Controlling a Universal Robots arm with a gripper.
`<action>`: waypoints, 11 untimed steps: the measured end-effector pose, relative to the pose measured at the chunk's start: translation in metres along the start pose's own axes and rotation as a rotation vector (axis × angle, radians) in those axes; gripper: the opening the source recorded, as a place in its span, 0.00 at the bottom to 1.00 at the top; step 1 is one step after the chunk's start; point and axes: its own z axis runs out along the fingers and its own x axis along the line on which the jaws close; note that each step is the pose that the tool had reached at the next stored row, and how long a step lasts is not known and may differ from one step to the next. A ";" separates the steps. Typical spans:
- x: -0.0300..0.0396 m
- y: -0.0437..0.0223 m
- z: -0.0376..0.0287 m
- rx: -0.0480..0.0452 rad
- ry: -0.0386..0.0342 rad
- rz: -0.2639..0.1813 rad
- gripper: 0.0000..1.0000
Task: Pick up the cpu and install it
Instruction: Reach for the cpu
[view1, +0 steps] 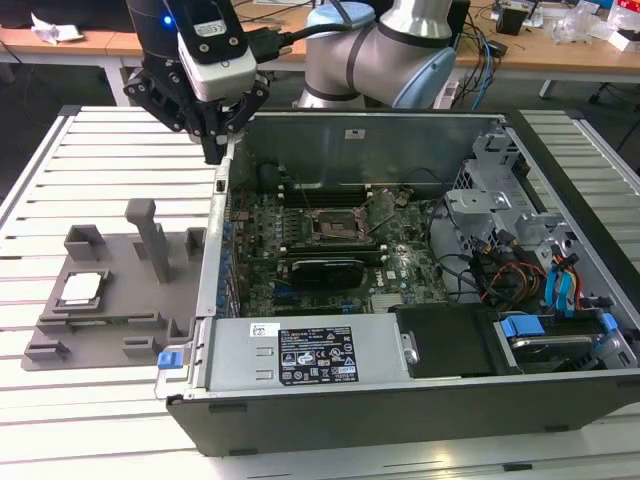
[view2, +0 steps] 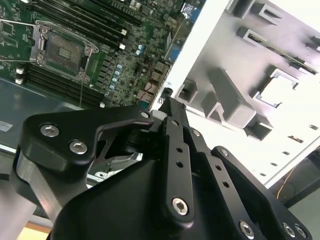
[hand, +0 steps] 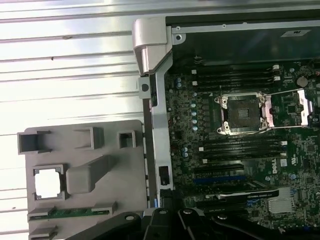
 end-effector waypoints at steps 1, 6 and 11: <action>0.0010 -0.0001 -0.0001 0.0001 0.0001 0.000 0.11; 0.0053 -0.0004 0.0001 0.0002 0.0001 0.000 0.11; 0.0140 -0.0011 0.0003 0.0001 0.0001 0.000 0.11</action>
